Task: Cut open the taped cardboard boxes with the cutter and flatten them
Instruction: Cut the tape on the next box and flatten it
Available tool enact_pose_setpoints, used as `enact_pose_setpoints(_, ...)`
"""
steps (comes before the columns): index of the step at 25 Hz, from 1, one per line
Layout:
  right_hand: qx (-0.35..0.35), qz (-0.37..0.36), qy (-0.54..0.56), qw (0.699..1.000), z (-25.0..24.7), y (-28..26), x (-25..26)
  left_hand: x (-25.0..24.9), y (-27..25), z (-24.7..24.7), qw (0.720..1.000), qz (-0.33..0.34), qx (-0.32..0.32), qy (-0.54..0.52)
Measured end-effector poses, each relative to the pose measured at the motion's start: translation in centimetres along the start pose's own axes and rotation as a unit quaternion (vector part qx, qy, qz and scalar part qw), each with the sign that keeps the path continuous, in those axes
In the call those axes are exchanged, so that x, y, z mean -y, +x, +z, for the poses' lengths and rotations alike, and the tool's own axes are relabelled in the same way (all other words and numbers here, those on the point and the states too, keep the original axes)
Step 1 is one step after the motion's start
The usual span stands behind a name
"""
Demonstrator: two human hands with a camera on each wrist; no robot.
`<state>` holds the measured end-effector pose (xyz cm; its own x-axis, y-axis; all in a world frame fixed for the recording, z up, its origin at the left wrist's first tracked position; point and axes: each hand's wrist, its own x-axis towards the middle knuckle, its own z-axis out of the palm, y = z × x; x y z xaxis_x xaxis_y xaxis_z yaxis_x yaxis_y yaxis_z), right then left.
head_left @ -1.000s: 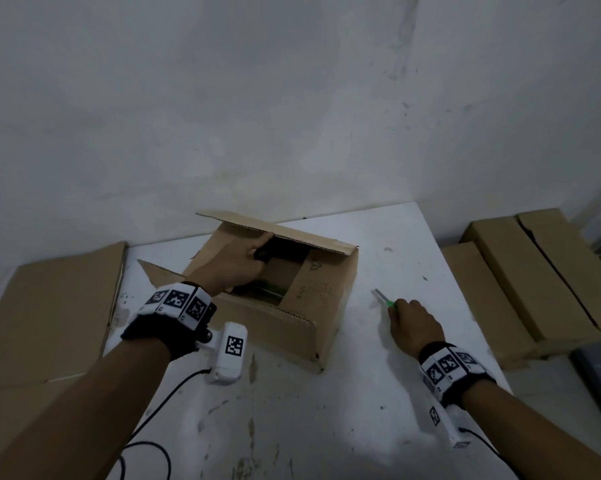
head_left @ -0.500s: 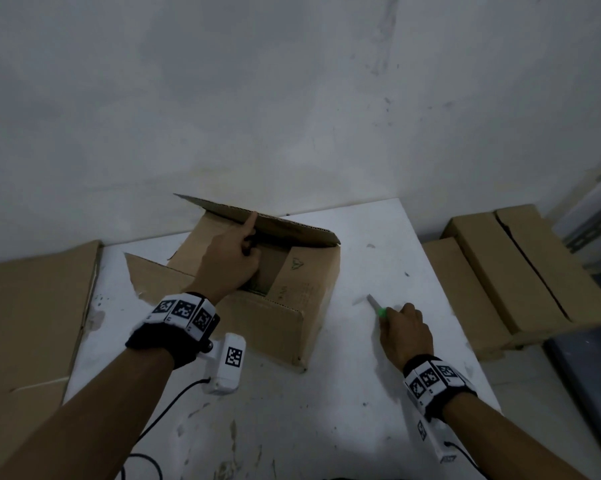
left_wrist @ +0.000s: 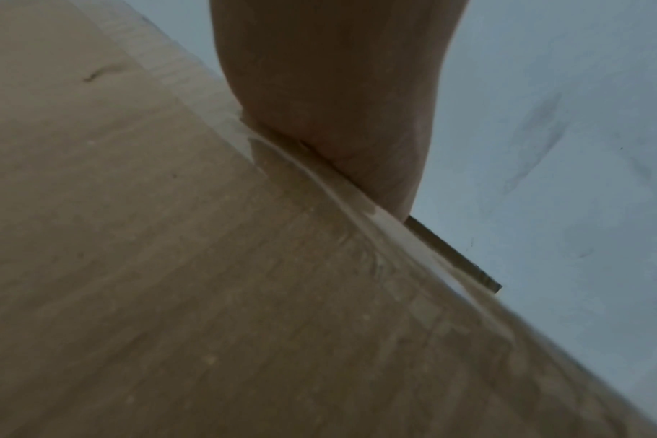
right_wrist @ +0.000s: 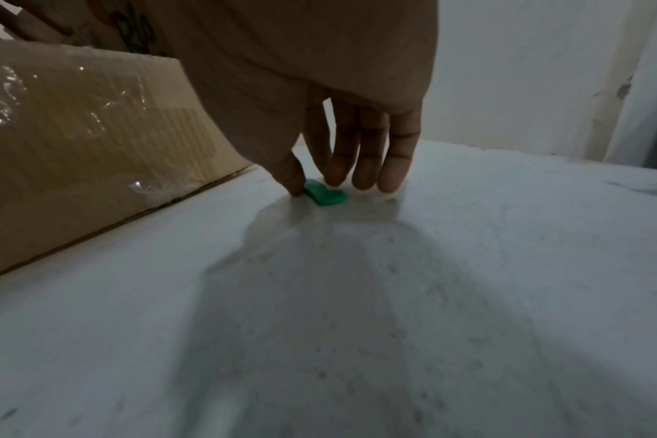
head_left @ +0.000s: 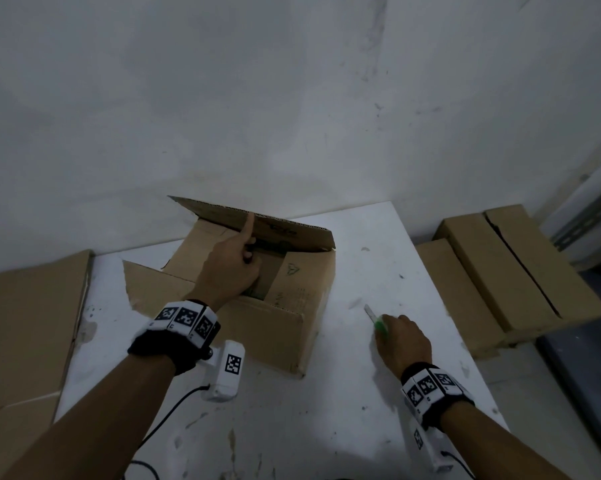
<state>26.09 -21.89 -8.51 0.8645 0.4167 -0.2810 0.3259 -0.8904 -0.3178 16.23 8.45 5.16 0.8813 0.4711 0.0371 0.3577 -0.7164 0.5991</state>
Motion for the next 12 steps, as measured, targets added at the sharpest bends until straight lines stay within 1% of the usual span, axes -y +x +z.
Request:
enact_pose_setpoints(2, -0.011, -0.012, 0.045, 0.999, -1.0, -0.2, 1.1, 0.0, 0.0, -0.1, 1.000, -0.002, -0.005, -0.009)
enact_pose_setpoints(4, -0.037, -0.052, 0.107, 0.992, -2.4, -0.4, 3.5, 0.0, -0.2, -0.3, 1.000, -0.005, -0.009, -0.016)
enact_pose_setpoints(6, -0.071, -0.119, 0.157, 0.978, -4.0, -0.4, 6.7, 0.1, -0.7, -0.6, 1.000, -0.012, -0.005, -0.014)
enact_pose_setpoints(9, -0.091, -0.226, 0.174, 0.954, -6.0, 0.2, 11.7, 0.3, -1.9, -1.5, 0.999, -0.037, 0.021, -0.016)
enact_pose_setpoints(10, -0.097, -0.244, 0.173, 0.949, -6.5, 0.5, 13.1, 0.4, -2.6, -1.9, 0.998, -0.046, 0.027, -0.026)
enact_pose_setpoints(12, -0.114, -0.243, 0.181, 0.946, -7.5, 1.1, 14.9, 0.8, -4.1, -2.6, 0.993, -0.081, 0.061, -0.060)
